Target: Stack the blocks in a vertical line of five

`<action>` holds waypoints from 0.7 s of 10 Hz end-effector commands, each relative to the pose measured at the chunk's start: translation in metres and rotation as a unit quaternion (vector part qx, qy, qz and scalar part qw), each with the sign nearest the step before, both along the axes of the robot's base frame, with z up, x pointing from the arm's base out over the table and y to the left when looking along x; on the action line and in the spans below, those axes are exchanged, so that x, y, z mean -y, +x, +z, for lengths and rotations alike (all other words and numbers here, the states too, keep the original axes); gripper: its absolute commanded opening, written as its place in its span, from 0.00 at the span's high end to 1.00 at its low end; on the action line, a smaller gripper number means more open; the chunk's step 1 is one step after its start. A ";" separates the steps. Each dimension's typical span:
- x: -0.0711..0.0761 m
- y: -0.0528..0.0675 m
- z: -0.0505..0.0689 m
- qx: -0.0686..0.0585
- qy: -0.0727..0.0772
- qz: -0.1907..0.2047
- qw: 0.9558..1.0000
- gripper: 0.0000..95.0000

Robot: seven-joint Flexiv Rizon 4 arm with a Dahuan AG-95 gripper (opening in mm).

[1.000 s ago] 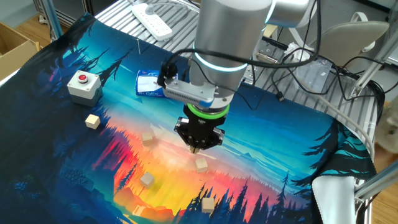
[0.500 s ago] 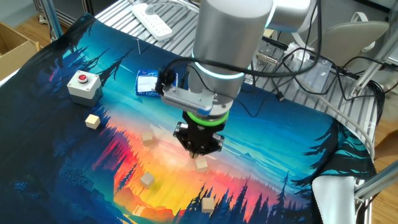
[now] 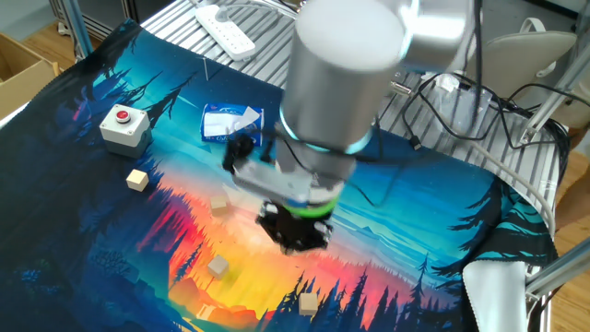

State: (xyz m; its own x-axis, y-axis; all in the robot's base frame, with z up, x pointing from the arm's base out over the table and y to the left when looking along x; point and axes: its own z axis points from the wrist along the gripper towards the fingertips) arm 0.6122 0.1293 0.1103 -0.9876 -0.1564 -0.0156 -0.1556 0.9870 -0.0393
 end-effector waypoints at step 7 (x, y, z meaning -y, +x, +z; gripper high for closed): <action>-0.044 0.019 -0.034 -0.007 0.001 -0.104 0.995 1.00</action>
